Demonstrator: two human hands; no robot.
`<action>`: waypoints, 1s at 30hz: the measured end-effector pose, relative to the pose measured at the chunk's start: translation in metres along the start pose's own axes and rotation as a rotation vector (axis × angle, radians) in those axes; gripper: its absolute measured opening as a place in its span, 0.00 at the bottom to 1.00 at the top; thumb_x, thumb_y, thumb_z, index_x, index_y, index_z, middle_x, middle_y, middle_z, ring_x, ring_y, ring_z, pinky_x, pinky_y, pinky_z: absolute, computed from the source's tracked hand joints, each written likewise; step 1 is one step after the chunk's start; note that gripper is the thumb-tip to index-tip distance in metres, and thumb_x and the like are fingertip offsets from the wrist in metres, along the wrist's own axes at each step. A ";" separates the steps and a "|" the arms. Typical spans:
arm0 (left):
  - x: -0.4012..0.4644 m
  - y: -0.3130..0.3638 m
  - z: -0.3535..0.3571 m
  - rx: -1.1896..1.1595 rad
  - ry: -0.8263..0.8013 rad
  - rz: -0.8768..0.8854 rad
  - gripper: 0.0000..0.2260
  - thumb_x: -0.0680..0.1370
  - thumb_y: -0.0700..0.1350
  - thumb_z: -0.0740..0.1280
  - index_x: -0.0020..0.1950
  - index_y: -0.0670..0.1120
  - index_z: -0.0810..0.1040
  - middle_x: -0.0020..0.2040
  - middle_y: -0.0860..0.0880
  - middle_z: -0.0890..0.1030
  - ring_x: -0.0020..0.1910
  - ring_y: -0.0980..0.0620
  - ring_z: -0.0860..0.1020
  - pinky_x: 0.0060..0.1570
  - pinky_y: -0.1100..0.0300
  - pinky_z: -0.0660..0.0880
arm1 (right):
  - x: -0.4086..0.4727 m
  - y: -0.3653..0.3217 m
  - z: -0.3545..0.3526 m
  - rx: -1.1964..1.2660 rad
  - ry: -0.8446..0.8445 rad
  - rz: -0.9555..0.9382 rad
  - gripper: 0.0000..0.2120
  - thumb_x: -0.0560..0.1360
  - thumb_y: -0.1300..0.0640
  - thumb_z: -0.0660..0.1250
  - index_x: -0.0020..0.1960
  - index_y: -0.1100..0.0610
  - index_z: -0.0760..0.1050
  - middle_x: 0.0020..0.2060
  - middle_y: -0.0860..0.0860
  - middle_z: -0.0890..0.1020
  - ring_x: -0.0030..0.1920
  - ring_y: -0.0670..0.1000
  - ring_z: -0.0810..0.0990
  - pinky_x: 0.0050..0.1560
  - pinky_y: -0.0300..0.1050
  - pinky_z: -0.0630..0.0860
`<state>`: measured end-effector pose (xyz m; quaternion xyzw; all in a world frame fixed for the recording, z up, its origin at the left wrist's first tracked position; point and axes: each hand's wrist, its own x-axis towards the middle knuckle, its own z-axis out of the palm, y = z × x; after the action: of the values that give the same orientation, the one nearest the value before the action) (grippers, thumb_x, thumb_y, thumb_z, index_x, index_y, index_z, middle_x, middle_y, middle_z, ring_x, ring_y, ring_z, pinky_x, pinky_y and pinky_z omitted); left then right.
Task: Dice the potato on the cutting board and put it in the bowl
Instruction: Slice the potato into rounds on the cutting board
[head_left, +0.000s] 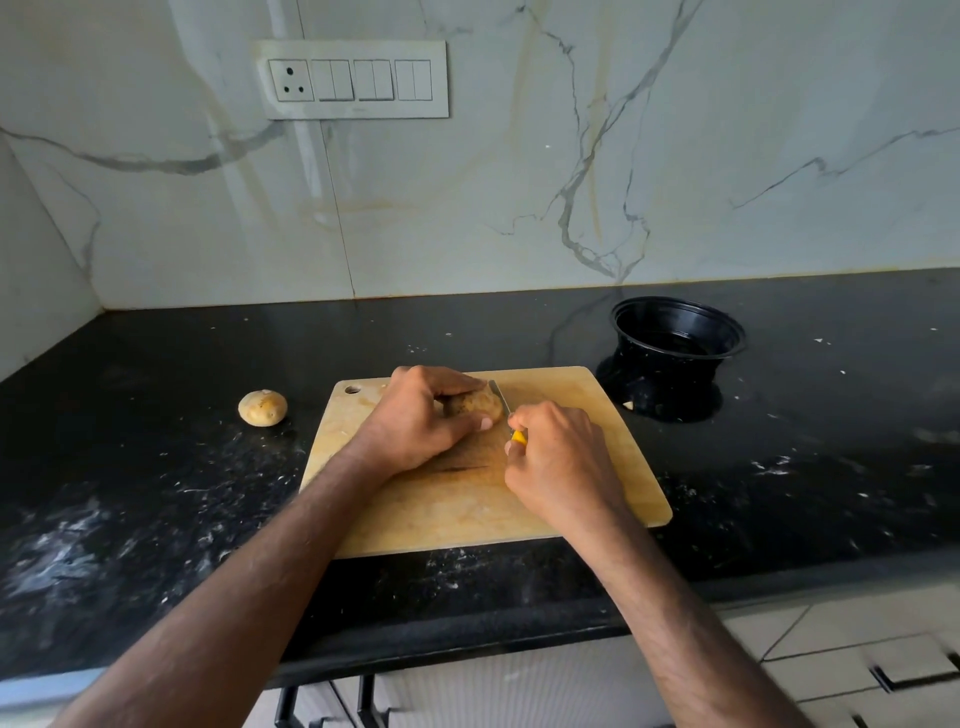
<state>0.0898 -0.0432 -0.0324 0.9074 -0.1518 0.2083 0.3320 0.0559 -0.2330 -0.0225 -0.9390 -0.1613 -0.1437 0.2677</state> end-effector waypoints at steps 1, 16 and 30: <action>0.000 0.000 0.000 0.005 0.000 -0.004 0.21 0.71 0.51 0.80 0.62 0.47 0.84 0.58 0.51 0.85 0.52 0.60 0.82 0.52 0.74 0.75 | 0.000 0.000 -0.001 -0.009 -0.014 0.006 0.10 0.77 0.59 0.69 0.59 0.55 0.81 0.51 0.51 0.83 0.49 0.52 0.79 0.47 0.42 0.72; -0.004 0.004 -0.002 -0.003 -0.002 -0.064 0.23 0.73 0.53 0.78 0.65 0.46 0.82 0.62 0.50 0.83 0.57 0.56 0.81 0.60 0.58 0.78 | -0.018 -0.005 -0.019 -0.121 -0.087 -0.003 0.04 0.77 0.62 0.69 0.50 0.56 0.81 0.45 0.49 0.81 0.42 0.50 0.76 0.52 0.45 0.79; -0.003 -0.008 -0.007 -0.088 -0.009 -0.106 0.23 0.71 0.52 0.79 0.64 0.47 0.83 0.60 0.52 0.84 0.56 0.60 0.81 0.56 0.69 0.77 | -0.001 0.004 -0.009 -0.023 0.074 -0.007 0.15 0.78 0.56 0.69 0.65 0.51 0.80 0.55 0.48 0.85 0.55 0.51 0.82 0.56 0.46 0.78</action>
<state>0.0881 -0.0326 -0.0333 0.8996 -0.1141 0.1793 0.3814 0.0552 -0.2415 -0.0177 -0.9354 -0.1529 -0.1812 0.2623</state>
